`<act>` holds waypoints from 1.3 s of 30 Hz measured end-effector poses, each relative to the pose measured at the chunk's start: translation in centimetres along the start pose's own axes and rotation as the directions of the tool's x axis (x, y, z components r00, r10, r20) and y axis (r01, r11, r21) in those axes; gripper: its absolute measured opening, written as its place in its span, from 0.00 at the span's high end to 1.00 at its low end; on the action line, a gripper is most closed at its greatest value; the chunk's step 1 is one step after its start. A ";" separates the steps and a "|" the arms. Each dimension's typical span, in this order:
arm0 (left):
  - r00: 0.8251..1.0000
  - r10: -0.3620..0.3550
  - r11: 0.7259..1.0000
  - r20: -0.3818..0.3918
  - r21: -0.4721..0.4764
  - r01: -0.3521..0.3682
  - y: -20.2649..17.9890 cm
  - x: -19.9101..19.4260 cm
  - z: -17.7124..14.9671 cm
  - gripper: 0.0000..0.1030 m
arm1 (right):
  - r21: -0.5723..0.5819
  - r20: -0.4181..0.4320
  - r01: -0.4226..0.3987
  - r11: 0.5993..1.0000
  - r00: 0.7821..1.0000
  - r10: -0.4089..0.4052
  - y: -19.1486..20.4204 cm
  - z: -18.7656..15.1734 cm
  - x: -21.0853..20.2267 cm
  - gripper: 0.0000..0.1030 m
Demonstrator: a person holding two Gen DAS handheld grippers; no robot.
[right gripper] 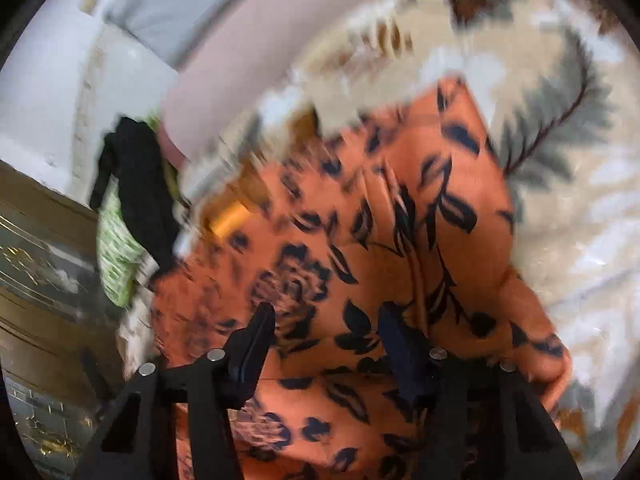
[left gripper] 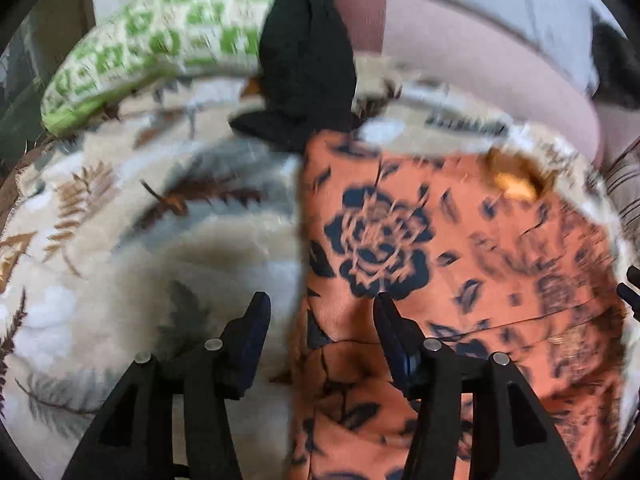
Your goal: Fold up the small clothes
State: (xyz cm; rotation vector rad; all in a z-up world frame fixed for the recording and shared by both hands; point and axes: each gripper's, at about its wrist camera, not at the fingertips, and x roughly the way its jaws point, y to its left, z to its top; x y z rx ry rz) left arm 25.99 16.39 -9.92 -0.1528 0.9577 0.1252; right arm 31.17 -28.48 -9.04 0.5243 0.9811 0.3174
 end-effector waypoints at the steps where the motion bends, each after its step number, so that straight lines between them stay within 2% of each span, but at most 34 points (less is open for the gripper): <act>1: 1.000 -0.002 1.000 0.020 -0.006 0.002 0.3 -1.2 -0.2 0.46 | -0.053 0.033 0.017 0.998 0.999 -0.015 1.2 -0.1 -1.2 0.38; 3: 0.998 -0.041 0.999 0.053 -0.032 0.043 1.4 -4.1 -1.7 0.45 | -0.118 0.080 0.025 0.993 0.997 -0.016 3.1 -0.9 -4.3 0.38; 5: 0.996 -0.087 0.995 0.034 -0.038 0.089 2.5 -6.8 -4.7 0.41 | -0.161 0.113 0.048 0.986 0.993 -0.030 4.2 -2.4 -7.2 0.36; 8: 0.994 -0.106 0.994 -0.005 -0.041 0.105 3.4 -9.7 -9.5 0.38 | -0.203 0.066 0.082 0.976 0.995 -0.070 4.0 -6.3 -10.6 0.33; 12: 0.984 -0.141 0.990 -0.105 -0.042 0.137 3.9 -12.2 -16.6 0.37 | -0.202 -0.031 0.162 0.966 0.985 -0.172 -0.2 -11.7 -14.2 0.33; 14: 0.978 -0.152 0.988 -0.145 -0.043 0.147 3.9 -12.7 -19.8 0.37 | -0.157 -0.080 0.189 0.969 0.976 -0.203 -3.1 -14.6 -16.2 0.33; 16: 0.972 -0.153 0.988 -0.179 -0.044 0.148 4.0 -12.6 -21.6 0.37 | -0.098 -0.111 0.216 0.971 0.968 -0.227 -5.9 -16.9 -18.4 0.33; 19: 0.977 -0.136 0.991 -0.167 -0.020 0.134 3.6 -13.0 -22.9 0.37 | -0.008 -0.146 0.168 0.986 0.975 -0.167 -8.7 -19.5 -20.0 0.33; 21: 0.974 -0.158 0.987 -0.163 -0.042 0.153 3.7 -13.2 -23.1 0.37 | 0.040 -0.183 0.131 0.991 0.976 -0.121 -9.6 -20.7 -19.9 0.33; 23: 0.974 -0.150 0.989 -0.169 -0.047 0.144 3.7 -13.0 -23.2 0.38 | 0.078 -0.234 0.087 0.993 0.970 -0.067 -9.8 -21.7 -18.9 0.33; 24: 0.977 -0.136 0.991 -0.164 -0.035 0.132 3.4 -13.1 -23.2 0.47 | 0.093 -0.249 0.079 0.993 0.967 -0.053 -9.8 -22.0 -18.5 0.33; 25: 0.980 -0.118 0.993 -0.159 -0.024 0.116 3.3 -13.2 -23.4 0.78 | 0.106 -0.264 0.077 0.991 0.963 -0.047 -9.8 -22.3 -18.0 0.37; 26: 0.981 -0.100 0.995 -0.164 -0.017 0.099 3.3 -13.2 -23.4 0.88 | 0.109 -0.267 0.080 0.991 0.962 -0.049 -9.7 -22.5 -17.8 0.40; 27: 0.981 -0.109 0.994 -0.162 -0.035 0.105 3.5 -13.3 -23.4 0.89 | 0.115 -0.264 0.077 0.990 0.964 -0.044 -9.6 -22.6 -17.6 0.46; 28: 0.979 -0.130 0.991 -0.154 -0.063 0.122 3.9 -13.5 -23.3 0.90 | 0.131 -0.262 0.054 0.990 0.965 -0.018 -9.5 -22.7 -17.6 0.59; 29: 0.978 -0.147 0.987 -0.148 -0.092 0.135 4.3 -13.8 -23.4 0.90 | 0.151 -0.259 0.010 0.988 0.965 0.030 -9.1 -22.8 -17.3 0.69; 30: 0.978 -0.149 0.985 -0.145 -0.103 0.135 4.6 -14.0 -23.6 0.90 | 0.149 -0.255 0.005 0.989 0.966 0.034 -8.9 -22.9 -17.5 0.73; 32: 0.975 -0.162 0.982 -0.151 -0.122 0.144 4.9 -13.7 -23.8 0.89 | 0.140 -0.241 0.026 0.990 0.970 0.008 -8.8 -23.1 -17.7 0.73; 33: 0.973 -0.162 0.981 -0.164 -0.135 0.140 4.9 -13.5 -23.9 0.75 | 0.148 -0.224 0.052 0.988 0.975 -0.018 -9.1 -23.1 -17.8 0.72; 34: 0.964 -0.202 0.971 -0.173 -0.162 0.174 5.0 -13.2 -24.0 0.58 | 0.155 -0.217 0.078 0.985 0.975 -0.043 -9.1 -22.9 -17.6 0.71; 35: 0.958 -0.233 0.963 -0.164 -0.175 0.205 5.0 -13.3 -24.1 0.52 | 0.173 -0.227 0.077 0.982 0.973 -0.037 -9.3 -22.9 -17.4 0.68; 36: 0.960 -0.231 0.964 -0.160 -0.172 0.203 4.8 -13.5 -24.1 0.51 | 0.186 -0.235 0.061 0.981 0.972 -0.016 -9.5 -22.9 -17.2 0.67; 37: 0.964 -0.206 0.973 -0.169 -0.142 0.183 4.4 -13.5 -24.0 0.58 | 0.185 -0.237 0.066 0.981 0.971 -0.021 -9.4 -22.9 -17.1 0.66; 38: 0.968 -0.181 0.980 -0.173 -0.113 0.163 4.0 -13.4 -24.0 0.74 | 0.184 -0.243 0.062 0.981 0.970 -0.016 -9.4 -23.0 -17.1 0.66; 39: 0.970 -0.155 0.986 -0.184 -0.081 0.143 3.8 -13.3 -24.0 0.94 | 0.185 -0.247 0.052 0.981 0.969 -0.005 -9.4 -23.0 -17.0 0.67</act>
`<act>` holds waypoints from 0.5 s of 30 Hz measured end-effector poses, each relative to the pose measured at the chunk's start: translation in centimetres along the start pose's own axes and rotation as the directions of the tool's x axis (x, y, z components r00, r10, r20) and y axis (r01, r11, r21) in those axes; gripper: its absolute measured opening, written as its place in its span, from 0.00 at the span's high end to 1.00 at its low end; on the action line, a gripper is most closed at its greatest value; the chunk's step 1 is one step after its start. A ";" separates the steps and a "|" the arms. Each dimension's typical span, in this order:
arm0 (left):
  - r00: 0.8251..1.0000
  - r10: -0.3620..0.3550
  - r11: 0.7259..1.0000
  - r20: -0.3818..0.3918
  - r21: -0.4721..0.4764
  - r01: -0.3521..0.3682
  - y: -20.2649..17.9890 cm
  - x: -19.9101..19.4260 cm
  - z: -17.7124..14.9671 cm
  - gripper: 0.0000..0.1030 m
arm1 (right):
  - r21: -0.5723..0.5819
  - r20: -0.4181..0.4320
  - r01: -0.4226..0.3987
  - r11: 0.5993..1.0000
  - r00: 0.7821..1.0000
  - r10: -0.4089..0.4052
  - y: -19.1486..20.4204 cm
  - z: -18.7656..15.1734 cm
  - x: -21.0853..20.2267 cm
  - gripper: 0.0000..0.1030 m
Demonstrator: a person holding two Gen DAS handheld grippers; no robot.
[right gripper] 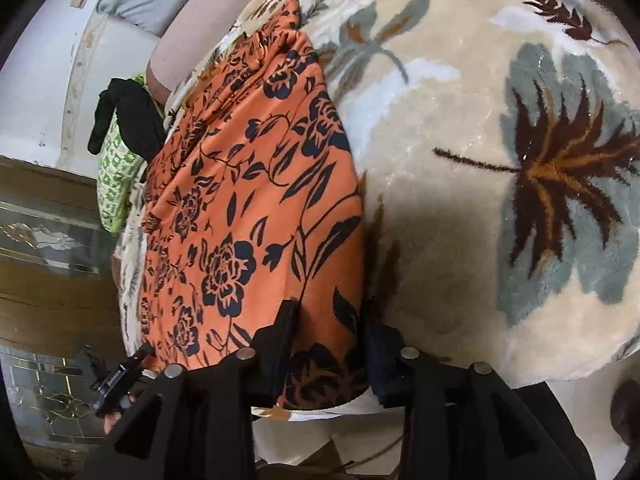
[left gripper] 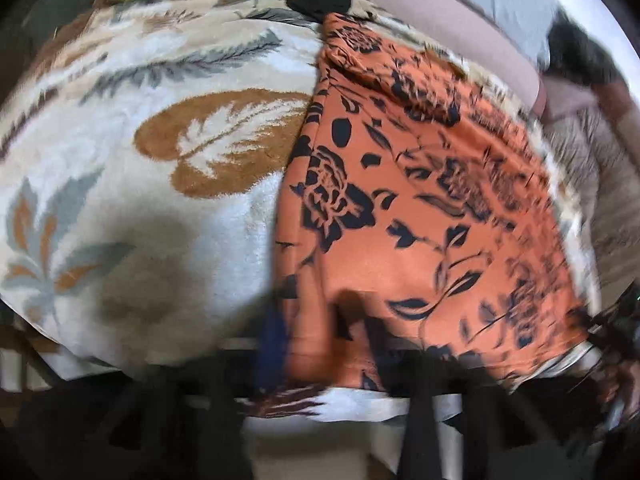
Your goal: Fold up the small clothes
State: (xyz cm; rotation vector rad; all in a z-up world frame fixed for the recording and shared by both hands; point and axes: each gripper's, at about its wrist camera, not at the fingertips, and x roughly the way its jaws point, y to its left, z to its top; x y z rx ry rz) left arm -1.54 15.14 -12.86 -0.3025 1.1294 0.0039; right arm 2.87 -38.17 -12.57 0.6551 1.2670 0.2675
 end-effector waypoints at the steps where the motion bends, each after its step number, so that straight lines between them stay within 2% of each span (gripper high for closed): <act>1: 1.000 -0.019 1.000 0.004 -0.001 0.019 0.0 -0.2 0.0 0.94 | -0.003 -0.003 -0.006 1.000 1.000 0.006 0.1 0.0 0.0 0.70; 2: 0.998 -0.062 0.998 0.024 -0.016 0.063 0.2 -1.1 0.2 0.94 | -0.015 -0.008 -0.015 1.000 1.000 0.015 0.3 -0.1 0.0 0.77; 3: 0.995 -0.078 0.997 0.054 -0.016 0.079 0.1 -2.2 0.3 0.94 | -0.022 -0.008 -0.020 1.000 1.000 0.020 0.4 0.0 -0.2 0.92; 4: 0.992 -0.090 0.996 0.089 -0.015 0.092 -0.1 -3.5 0.4 0.94 | -0.032 0.016 -0.030 0.999 0.999 0.031 0.8 -0.1 -0.7 0.93; 6: 0.972 -0.155 0.987 0.175 -0.022 0.161 -0.4 -7.4 0.6 0.94 | -0.038 0.100 -0.090 0.995 0.991 0.093 1.7 -0.3 -3.2 0.94; 8: 0.952 -0.175 0.982 0.251 -0.023 0.186 -0.4 -10.4 0.1 0.94 | -0.059 0.178 -0.130 0.990 0.974 0.138 2.5 -0.6 -6.2 0.94; 10: 0.954 -0.187 0.978 0.233 -0.043 0.202 -0.2 -10.1 -0.4 0.94 | -0.060 0.208 -0.131 0.990 0.968 0.141 2.4 -0.8 -7.7 0.94; 13: 0.988 -0.103 0.989 0.119 -0.090 0.114 1.2 -5.2 -1.0 0.94 | -0.029 0.168 -0.053 0.998 0.984 0.057 0.9 -0.9 -6.6 0.94; 15: 0.998 -0.062 0.991 0.023 -0.119 0.064 2.1 -1.6 -0.9 0.93 | 0.033 0.108 -0.094 0.995 0.990 0.090 -0.8 -0.7 -4.3 0.91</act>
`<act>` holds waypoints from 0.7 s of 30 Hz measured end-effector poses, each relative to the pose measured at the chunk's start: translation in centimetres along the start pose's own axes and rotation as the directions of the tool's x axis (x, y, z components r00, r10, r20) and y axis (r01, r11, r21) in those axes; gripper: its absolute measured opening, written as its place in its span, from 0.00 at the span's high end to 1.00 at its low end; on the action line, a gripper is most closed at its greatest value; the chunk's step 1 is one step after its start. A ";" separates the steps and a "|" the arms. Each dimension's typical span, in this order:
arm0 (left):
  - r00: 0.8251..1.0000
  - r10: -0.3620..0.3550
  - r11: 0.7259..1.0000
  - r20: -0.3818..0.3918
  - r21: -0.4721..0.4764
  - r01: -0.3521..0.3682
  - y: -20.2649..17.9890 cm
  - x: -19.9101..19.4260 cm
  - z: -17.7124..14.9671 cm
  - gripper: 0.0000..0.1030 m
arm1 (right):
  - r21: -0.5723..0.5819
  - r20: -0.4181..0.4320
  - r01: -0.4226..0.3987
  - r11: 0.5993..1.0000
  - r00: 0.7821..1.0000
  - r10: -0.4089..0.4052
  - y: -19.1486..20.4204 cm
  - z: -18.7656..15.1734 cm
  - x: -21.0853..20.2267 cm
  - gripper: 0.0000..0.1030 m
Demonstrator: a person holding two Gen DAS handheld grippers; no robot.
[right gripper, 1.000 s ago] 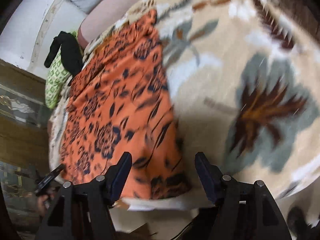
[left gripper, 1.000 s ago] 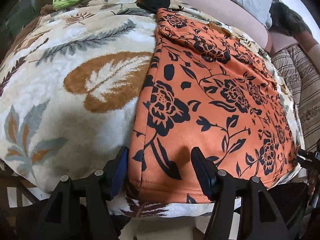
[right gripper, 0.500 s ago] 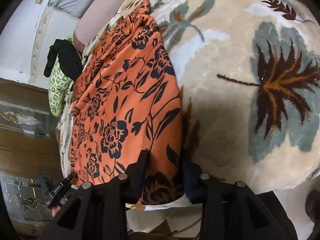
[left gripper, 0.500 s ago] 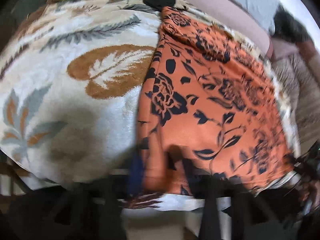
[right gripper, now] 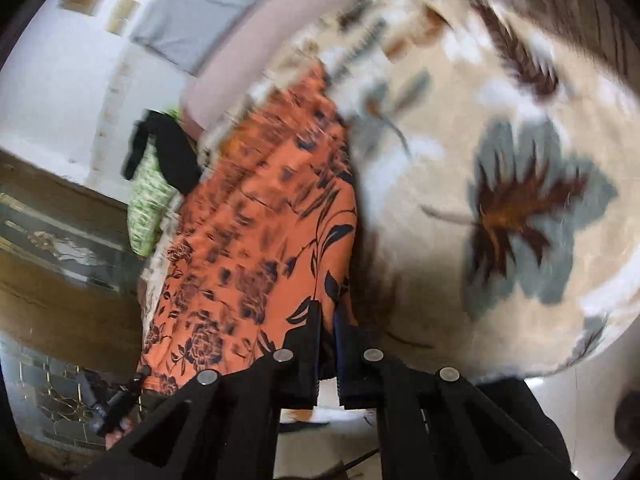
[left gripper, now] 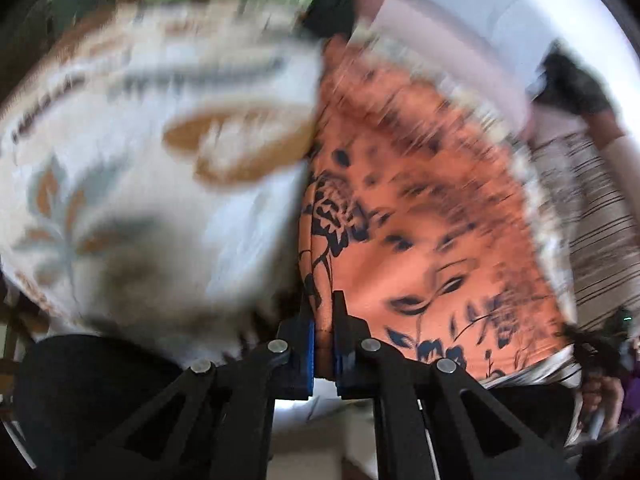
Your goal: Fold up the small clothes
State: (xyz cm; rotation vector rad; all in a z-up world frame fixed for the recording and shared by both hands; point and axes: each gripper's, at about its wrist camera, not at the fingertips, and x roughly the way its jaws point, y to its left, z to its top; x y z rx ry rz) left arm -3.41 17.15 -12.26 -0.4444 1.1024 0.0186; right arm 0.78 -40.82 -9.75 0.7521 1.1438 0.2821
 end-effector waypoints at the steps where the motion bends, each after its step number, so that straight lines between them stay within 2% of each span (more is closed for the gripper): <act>1: 1.000 0.002 1.000 -0.025 -0.027 -0.003 0.6 1.0 0.0 0.91 | 0.025 -0.010 0.017 1.000 1.000 -0.017 -0.5 -0.1 0.7 0.91; 3: 0.999 -0.005 0.999 -0.034 -0.037 0.004 0.9 1.4 0.2 0.89 | 0.025 -0.028 0.053 0.998 0.998 -0.052 -0.8 -0.2 1.8 0.90; 5: 1.000 -0.011 1.000 -0.009 -0.016 0.010 0.4 0.8 0.3 0.80 | -0.019 -0.019 0.076 0.997 0.997 -0.076 -0.1 0.0 1.7 0.89; 6: 1.000 -0.015 1.000 0.000 -0.008 0.015 0.2 0.5 0.3 0.65 | -0.032 -0.016 0.077 0.997 0.997 -0.077 0.1 0.2 1.7 0.88; 7: 1.000 -0.018 1.000 0.015 -0.005 0.018 0.1 0.3 0.4 0.48 | -0.040 -0.010 0.092 0.995 0.996 -0.093 0.3 0.6 1.6 0.81; 8: 1.000 -0.020 1.000 0.023 -0.011 0.020 0.1 0.3 0.5 0.41 | -0.042 -0.006 0.120 0.992 0.993 -0.120 0.3 0.8 1.6 0.75; 9: 0.999 -0.024 1.000 0.023 -0.020 0.025 0.1 0.3 0.5 0.38 | -0.035 -0.009 0.141 0.989 0.990 -0.141 0.2 0.9 1.8 0.57; 10: 1.000 -0.025 0.999 0.011 -0.024 0.025 0.1 0.6 0.5 0.38 | -0.021 -0.018 0.155 0.988 0.988 -0.156 0.0 1.0 2.0 0.33; 11: 1.000 -0.020 1.000 -0.001 -0.019 0.020 0.2 1.0 0.3 0.38 | -0.013 -0.028 0.160 0.987 0.987 -0.160 0.0 1.2 2.5 0.32; 12: 1.000 -0.012 1.000 -0.011 -0.005 0.012 0.2 1.3 0.2 0.49 | -0.030 -0.050 0.143 0.989 0.988 -0.144 0.2 1.3 3.0 0.32; 13: 1.000 0.006 1.000 -0.014 0.026 -0.005 -0.1 1.4 0.1 0.80 | -0.060 -0.083 0.125 0.990 0.988 -0.130 0.6 1.3 3.6 0.34; 14: 0.999 0.037 0.998 -0.016 0.058 -0.036 -0.5 1.7 0.0 0.94 | -0.068 -0.105 0.126 0.990 0.985 -0.133 0.5 1.1 3.9 0.38; 16: 1.000 0.011 0.997 -0.008 0.070 -0.010 -0.8 1.2 -0.1 0.94 | -0.064 -0.141 0.121 0.991 0.982 -0.129 0.3 1.0 4.7 0.90; 21: 0.989 -0.041 0.998 0.143 0.059 0.033 -1.2 -4.2 0.5 0.94 | -0.080 -0.028 0.004 0.997 1.000 -0.006 2.4 0.7 1.2 0.94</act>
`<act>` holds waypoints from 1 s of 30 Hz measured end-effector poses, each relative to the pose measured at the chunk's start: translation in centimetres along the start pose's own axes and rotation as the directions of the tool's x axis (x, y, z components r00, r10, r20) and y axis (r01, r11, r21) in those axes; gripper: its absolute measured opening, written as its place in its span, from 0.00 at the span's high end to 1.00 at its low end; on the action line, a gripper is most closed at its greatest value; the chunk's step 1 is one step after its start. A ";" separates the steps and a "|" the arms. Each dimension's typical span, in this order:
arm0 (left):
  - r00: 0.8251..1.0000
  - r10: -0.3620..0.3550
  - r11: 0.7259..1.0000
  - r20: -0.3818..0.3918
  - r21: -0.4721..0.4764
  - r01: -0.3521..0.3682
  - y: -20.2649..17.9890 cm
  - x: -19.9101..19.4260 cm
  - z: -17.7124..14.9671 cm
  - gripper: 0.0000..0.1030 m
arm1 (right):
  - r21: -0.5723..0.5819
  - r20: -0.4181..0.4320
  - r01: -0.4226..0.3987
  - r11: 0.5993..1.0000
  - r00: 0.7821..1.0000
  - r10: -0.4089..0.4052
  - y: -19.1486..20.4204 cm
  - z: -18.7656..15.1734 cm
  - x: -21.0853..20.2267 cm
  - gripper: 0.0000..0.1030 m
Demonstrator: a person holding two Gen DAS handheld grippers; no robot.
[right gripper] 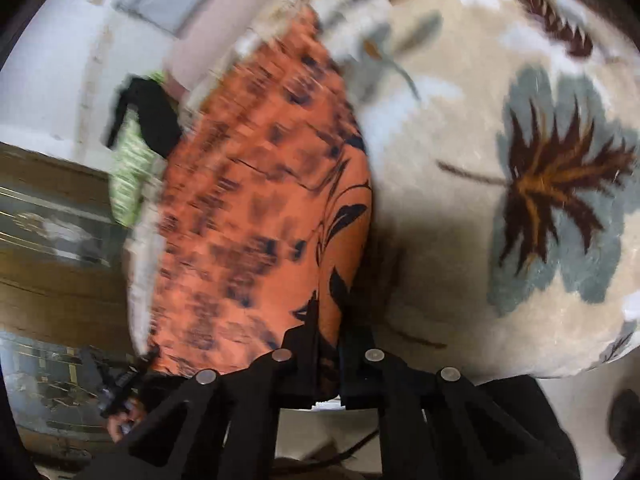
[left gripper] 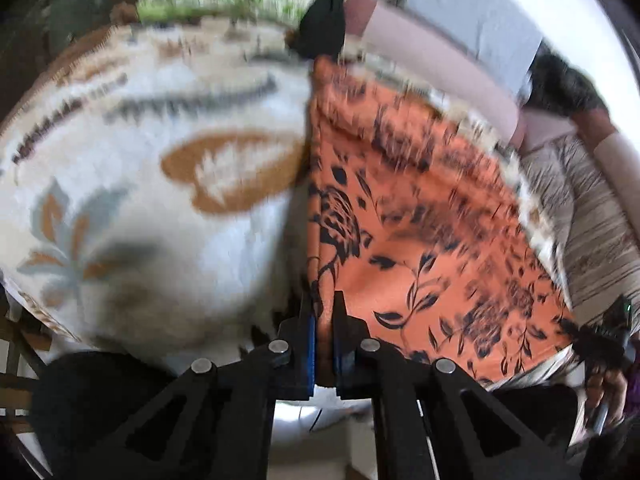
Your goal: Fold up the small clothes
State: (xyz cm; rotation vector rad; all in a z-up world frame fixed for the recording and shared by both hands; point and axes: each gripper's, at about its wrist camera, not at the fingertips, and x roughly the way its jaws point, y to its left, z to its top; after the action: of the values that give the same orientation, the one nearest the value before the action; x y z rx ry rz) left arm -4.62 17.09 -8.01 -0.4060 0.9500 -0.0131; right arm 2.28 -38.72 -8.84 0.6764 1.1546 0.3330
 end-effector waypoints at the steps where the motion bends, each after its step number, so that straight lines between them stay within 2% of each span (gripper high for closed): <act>1: 1.000 0.002 1.000 0.003 -0.007 -0.002 0.0 0.0 0.3 0.94 | -0.009 0.013 -0.017 1.000 1.000 0.017 0.6 -0.2 -0.7 0.94; 3: 0.999 0.008 0.999 -0.047 -0.033 -0.009 0.8 1.4 0.2 0.94 | -0.015 -0.008 -0.002 1.000 1.000 0.002 0.7 -0.5 -0.1 0.94; 5: 0.993 0.052 0.997 -0.107 -0.046 -0.058 1.5 3.4 -0.2 0.94 | 0.008 -0.069 0.045 0.999 0.997 -0.044 -0.7 -0.6 1.9 0.94; 6: 0.989 0.043 0.997 -0.138 -0.065 -0.052 1.8 4.1 -0.5 0.94 | 0.029 -0.084 0.051 0.998 0.995 -0.048 -1.4 -0.6 2.5 0.94; 8: 0.988 0.056 0.995 -0.147 -0.070 -0.067 1.9 4.4 -0.7 0.94 | 0.050 -0.091 0.046 0.998 0.995 -0.041 -2.0 -0.8 2.9 0.94; 11: 0.990 0.059 0.997 -0.126 -0.041 -0.065 1.3 4.0 -0.4 0.94 | 0.021 -0.064 0.019 1.000 0.998 -0.018 -1.1 -0.5 1.8 0.94; 14: 0.978 0.044 0.994 -0.204 -0.086 -0.063 2.1 5.7 -0.8 0.94 | 0.031 -0.097 0.047 0.998 0.994 -0.043 -1.6 0.1 2.7 0.94; 16: 0.982 0.029 0.995 -0.187 -0.089 -0.046 2.0 5.0 0.0 0.94 | 0.054 -0.107 0.016 0.998 0.994 -0.010 -1.9 0.3 3.0 0.94; 20: 0.994 0.004 0.999 -0.105 -0.038 -0.008 1.2 3.2 1.7 0.94 | 0.022 -0.050 -0.081 0.996 0.995 0.082 -0.6 1.3 1.8 0.94; 22: 0.989 0.028 0.998 -0.143 -0.049 -0.035 1.5 4.6 1.8 0.94 | 0.016 -0.055 -0.062 0.998 0.996 0.063 -0.6 1.7 2.4 0.94; 24: 0.983 0.044 0.997 -0.177 -0.057 -0.055 1.9 5.5 1.5 0.94 | 0.059 -0.077 -0.056 0.997 0.995 0.061 -1.5 1.8 3.4 0.94; 28: 0.991 0.040 0.999 -0.130 -0.013 -0.042 0.6 4.5 2.3 0.94 | 0.043 -0.062 -0.079 0.996 0.995 0.082 -0.8 2.0 2.9 0.94; 30: 0.985 0.034 0.999 -0.166 -0.001 -0.035 0.1 5.5 2.8 0.94 | 0.027 -0.070 -0.071 0.997 0.995 0.073 -0.3 2.5 3.0 0.94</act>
State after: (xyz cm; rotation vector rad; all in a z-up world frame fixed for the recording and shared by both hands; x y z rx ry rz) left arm 0.78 17.07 -10.92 -0.3959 1.1218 -0.0140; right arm 5.69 -37.98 -10.64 0.7336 1.2053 0.4071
